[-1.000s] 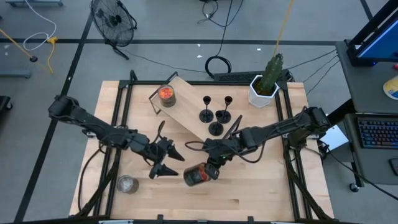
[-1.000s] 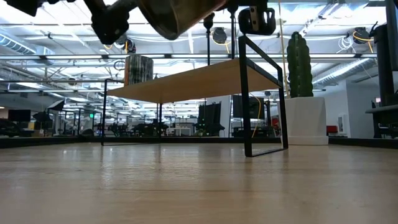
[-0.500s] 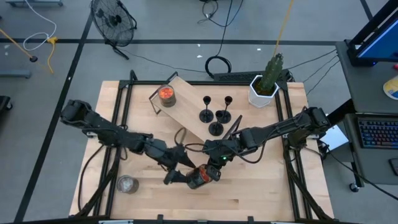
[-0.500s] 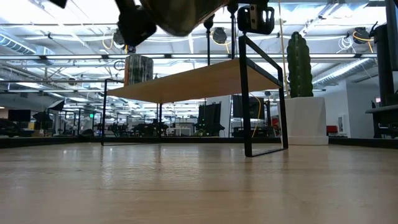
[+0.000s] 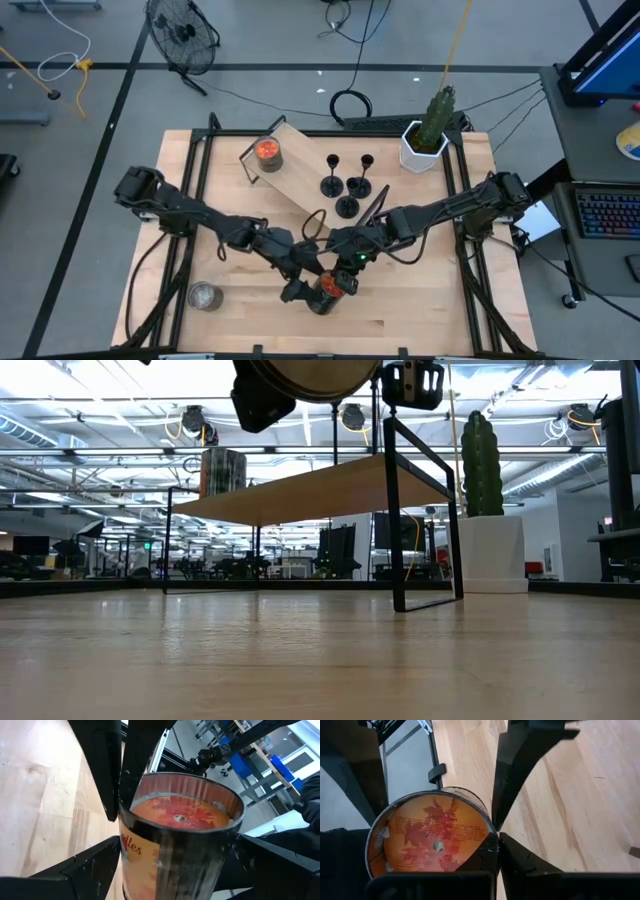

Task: Pick & Place candle stick holders
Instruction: Put the orange scented candle on the shelf

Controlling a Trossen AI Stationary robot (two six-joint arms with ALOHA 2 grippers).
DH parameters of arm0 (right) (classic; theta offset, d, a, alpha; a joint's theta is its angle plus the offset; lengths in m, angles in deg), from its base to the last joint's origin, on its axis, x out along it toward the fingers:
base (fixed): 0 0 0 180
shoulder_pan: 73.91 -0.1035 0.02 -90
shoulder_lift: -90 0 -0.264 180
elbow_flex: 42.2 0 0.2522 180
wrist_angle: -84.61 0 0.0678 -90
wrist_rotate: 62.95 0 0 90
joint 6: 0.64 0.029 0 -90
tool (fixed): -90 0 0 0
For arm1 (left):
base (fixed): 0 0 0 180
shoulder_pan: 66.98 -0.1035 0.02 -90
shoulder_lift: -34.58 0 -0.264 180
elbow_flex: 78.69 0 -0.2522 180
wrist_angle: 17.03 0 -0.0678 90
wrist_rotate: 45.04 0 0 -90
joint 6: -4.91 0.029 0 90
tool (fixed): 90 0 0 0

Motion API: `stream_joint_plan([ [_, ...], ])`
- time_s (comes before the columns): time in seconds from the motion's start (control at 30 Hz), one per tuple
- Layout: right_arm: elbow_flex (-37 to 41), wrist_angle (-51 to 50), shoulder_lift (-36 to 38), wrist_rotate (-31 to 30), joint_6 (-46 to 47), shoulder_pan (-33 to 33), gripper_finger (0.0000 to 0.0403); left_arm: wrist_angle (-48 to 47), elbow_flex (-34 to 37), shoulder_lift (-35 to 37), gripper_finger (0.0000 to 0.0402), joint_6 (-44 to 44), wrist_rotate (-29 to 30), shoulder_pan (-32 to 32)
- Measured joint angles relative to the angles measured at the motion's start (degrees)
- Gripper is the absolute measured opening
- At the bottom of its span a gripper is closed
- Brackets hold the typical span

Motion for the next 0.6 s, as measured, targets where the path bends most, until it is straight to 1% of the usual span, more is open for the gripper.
stream_joint_plan([
  [0.4,0.0,3.1,-1.4,-0.6,-1.1,0.5,0.0000,0.5,-0.5,-0.4,0.0393,0.1,-0.2,-0.2],
  [0.6,0.0,4.0,-2.1,-0.7,-1.5,0.8,0.0000,-1.1,-0.4,-0.3,0.0393,0.6,0.4,-0.2],
])
